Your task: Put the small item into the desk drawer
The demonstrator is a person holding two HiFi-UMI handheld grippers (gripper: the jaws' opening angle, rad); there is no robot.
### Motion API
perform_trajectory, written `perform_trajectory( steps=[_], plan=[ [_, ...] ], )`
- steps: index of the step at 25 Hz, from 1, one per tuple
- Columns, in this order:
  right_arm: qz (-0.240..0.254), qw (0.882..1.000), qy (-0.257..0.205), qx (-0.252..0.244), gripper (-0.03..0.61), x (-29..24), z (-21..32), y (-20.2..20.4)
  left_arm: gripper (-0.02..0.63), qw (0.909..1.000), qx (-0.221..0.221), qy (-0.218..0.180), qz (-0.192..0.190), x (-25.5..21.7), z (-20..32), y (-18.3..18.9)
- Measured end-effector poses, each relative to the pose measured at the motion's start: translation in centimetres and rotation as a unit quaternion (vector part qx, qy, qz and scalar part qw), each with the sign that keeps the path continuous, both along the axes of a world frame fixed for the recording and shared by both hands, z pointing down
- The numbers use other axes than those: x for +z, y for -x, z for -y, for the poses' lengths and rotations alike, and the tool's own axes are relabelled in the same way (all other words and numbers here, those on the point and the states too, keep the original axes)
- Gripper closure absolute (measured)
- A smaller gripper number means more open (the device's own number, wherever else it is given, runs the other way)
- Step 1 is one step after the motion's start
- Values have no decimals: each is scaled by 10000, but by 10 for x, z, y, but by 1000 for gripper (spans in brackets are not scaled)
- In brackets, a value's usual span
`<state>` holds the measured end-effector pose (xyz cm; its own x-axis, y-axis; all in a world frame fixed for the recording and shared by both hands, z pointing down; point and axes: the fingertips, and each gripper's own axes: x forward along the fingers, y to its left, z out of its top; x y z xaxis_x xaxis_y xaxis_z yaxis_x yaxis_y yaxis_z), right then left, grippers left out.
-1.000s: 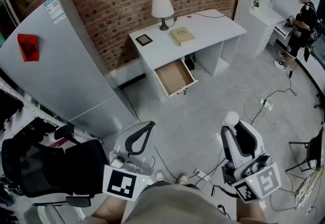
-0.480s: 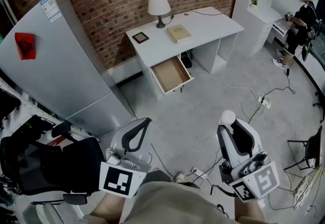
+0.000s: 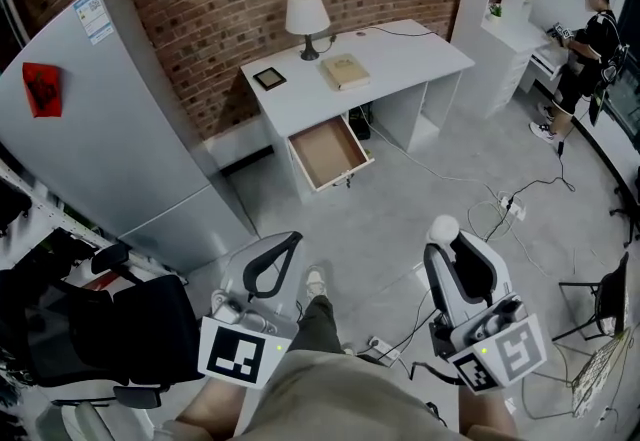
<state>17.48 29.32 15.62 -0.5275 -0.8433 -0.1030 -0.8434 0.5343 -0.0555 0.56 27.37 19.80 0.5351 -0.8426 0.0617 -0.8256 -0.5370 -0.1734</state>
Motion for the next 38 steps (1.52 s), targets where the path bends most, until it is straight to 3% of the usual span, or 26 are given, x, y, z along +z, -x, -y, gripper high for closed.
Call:
perform_trajectory(
  steps=[9,29,38],
  plan=[
    [-86,9999,135,2,456,24,60,9,611,9999,120,68,45,22,57,3],
    [-298,9970,709,-45,456,43,354,95,611,9988,159,459,-20,41,348,79],
    [-419,9961,775,46,456,43,436,119,611,9989,128,454,-60,44,424,109]
  ],
)
